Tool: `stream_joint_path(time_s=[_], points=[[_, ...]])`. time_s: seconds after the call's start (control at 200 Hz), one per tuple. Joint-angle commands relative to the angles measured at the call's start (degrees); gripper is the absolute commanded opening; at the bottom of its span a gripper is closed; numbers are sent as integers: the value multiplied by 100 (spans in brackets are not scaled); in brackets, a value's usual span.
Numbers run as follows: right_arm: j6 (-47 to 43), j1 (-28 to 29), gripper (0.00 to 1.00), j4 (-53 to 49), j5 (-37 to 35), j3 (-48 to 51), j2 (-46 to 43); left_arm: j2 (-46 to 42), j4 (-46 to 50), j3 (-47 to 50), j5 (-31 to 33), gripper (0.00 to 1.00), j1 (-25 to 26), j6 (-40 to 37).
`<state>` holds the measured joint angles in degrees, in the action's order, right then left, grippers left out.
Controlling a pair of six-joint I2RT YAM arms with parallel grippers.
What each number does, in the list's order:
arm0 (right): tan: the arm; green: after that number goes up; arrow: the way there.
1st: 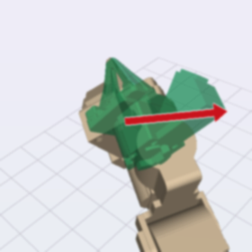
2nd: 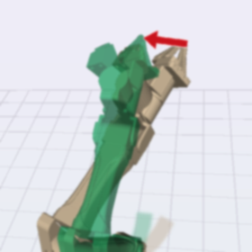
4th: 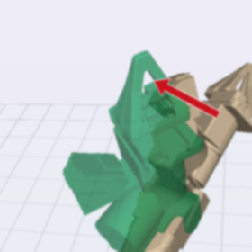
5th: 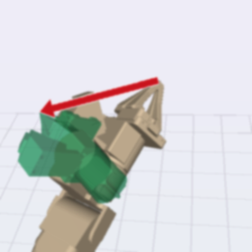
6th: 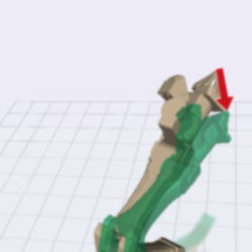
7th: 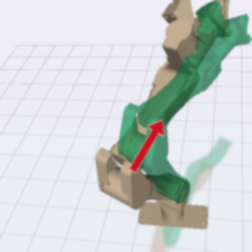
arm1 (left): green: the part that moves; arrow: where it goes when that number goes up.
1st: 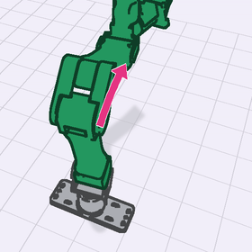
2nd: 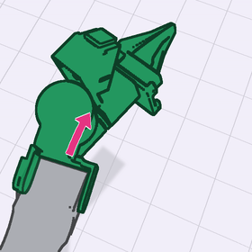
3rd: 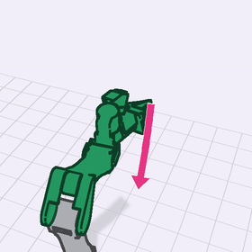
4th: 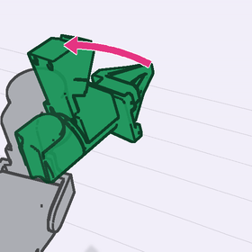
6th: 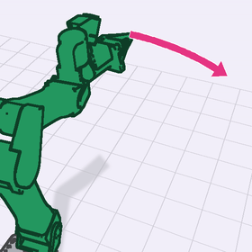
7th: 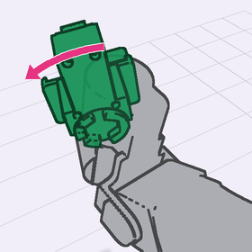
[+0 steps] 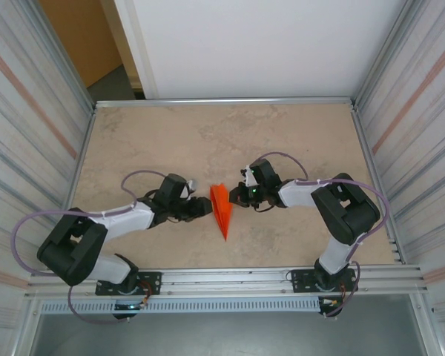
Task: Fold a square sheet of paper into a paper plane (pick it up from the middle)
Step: Move a paper plane to the center of the table.
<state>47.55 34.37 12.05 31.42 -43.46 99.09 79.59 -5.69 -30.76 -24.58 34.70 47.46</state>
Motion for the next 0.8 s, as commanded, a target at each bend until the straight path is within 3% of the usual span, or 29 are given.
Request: stream_joint_path(time_s=[0.0, 0.241, 0.411, 0.611, 0.797], points=[[75, -44, 3, 49, 104, 99, -46, -68, -248, -82, 180, 47, 49, 157], [90, -44, 3, 95, 123, 82, 5, 310, -300, -250, 61, 33, 73, 228], [110, -40, 3, 113, 143, 83, 31, 616, -189, -549, 3, 31, 72, 193], [114, -58, 2, 97, 108, 79, -79, 984, 413, -908, 245, 11, 75, 160], [40, -231, 1, -115, -18, 107, -455, 808, 809, -957, 511, 2, -10, 36]])
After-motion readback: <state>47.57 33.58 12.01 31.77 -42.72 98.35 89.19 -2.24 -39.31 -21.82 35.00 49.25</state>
